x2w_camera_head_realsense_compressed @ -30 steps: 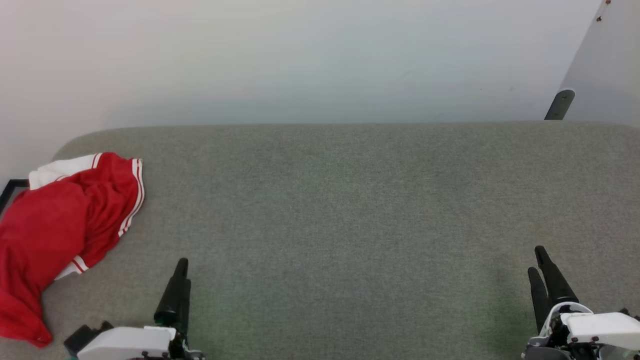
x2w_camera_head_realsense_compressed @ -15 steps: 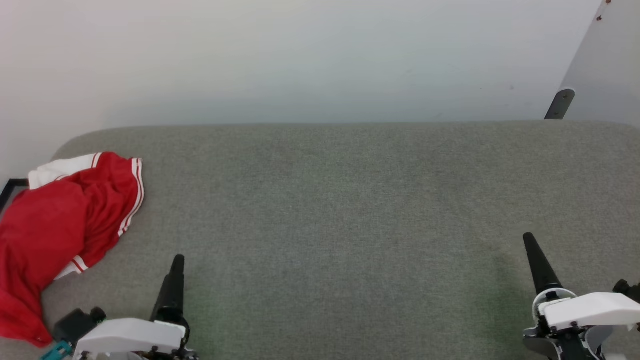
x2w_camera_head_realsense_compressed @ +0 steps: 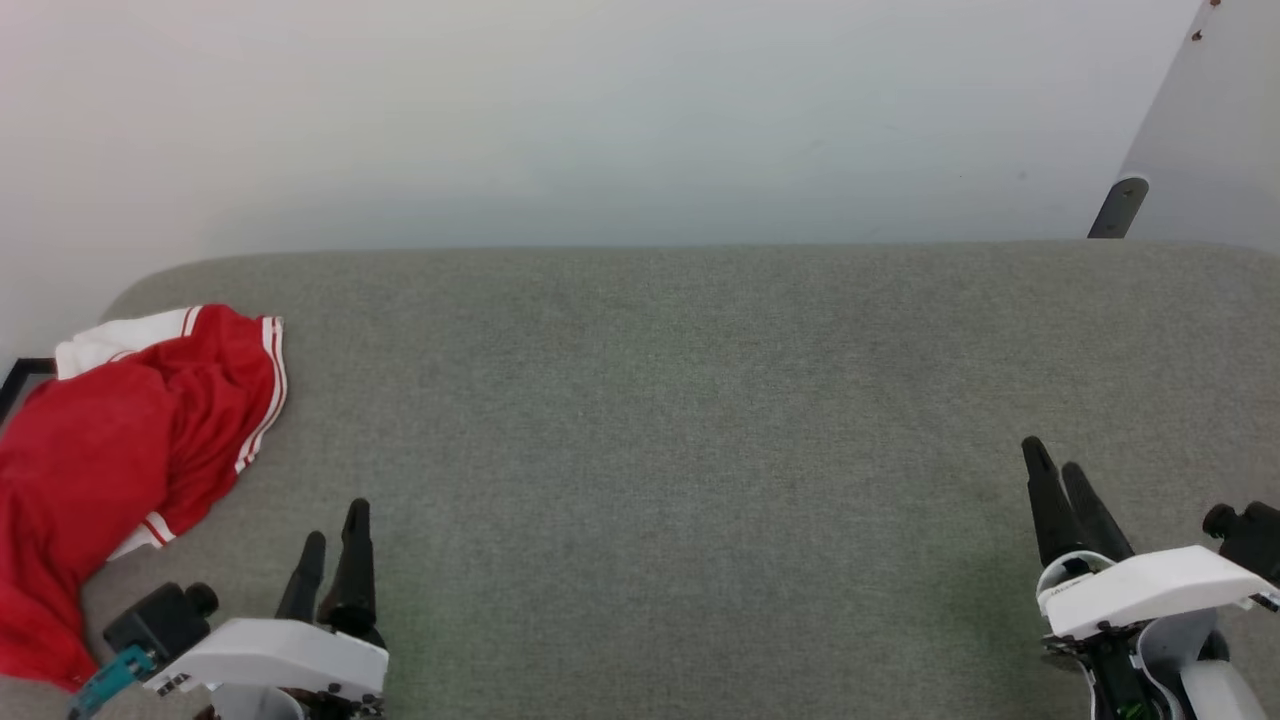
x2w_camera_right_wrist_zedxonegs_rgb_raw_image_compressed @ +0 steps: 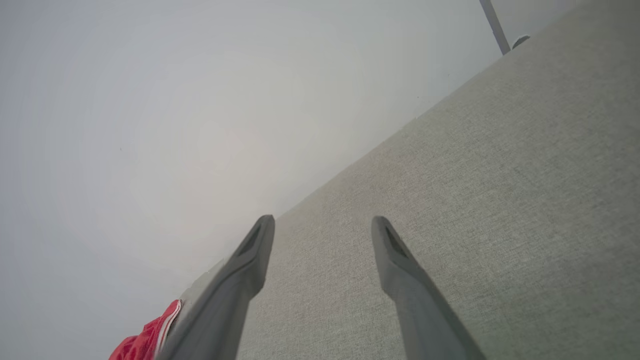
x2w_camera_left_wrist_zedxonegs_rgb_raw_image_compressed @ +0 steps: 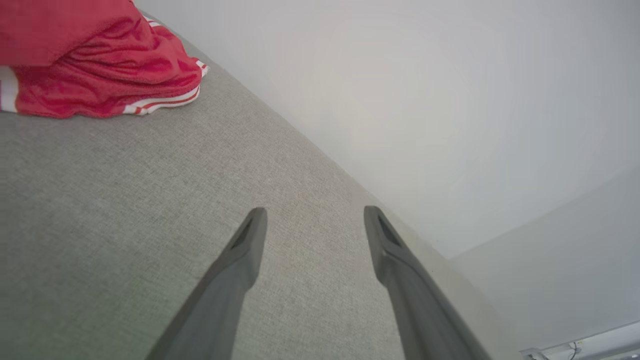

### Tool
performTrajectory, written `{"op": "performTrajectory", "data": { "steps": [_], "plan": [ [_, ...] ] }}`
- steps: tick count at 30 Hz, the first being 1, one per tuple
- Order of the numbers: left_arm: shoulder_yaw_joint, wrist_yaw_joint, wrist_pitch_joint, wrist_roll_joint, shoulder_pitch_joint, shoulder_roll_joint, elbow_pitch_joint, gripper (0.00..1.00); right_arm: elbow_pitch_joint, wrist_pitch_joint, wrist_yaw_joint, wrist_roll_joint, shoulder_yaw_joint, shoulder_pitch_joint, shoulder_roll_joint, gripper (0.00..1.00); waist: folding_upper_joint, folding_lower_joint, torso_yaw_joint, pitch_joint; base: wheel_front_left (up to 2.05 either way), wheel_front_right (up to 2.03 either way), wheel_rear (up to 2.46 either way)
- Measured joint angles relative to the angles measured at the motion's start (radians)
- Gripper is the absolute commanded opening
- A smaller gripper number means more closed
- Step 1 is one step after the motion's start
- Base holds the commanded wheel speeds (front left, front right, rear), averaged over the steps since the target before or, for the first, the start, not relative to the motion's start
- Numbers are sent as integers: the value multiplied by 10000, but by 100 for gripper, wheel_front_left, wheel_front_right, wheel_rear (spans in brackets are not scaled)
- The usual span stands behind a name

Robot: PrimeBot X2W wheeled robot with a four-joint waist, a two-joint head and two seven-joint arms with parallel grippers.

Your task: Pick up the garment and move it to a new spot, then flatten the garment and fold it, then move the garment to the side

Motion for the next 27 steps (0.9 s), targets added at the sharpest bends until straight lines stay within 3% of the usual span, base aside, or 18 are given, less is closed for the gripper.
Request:
{"op": "performTrajectory", "data": {
  "steps": [9, 27],
  "plan": [
    [-182, 169, -274, 1373, -16, 169, -13, 100, 67, -278, 2, -1837, 17, -160, -10, 100, 0, 0, 5, -6, 0, 0, 0],
    [-382, 337, -792, 3405, -118, 339, -121, 100, 205, -796, 13, -4027, 25, -344, -6, 100, 0, 0, 7, 22, 0, 0, 0]
  ]
}}
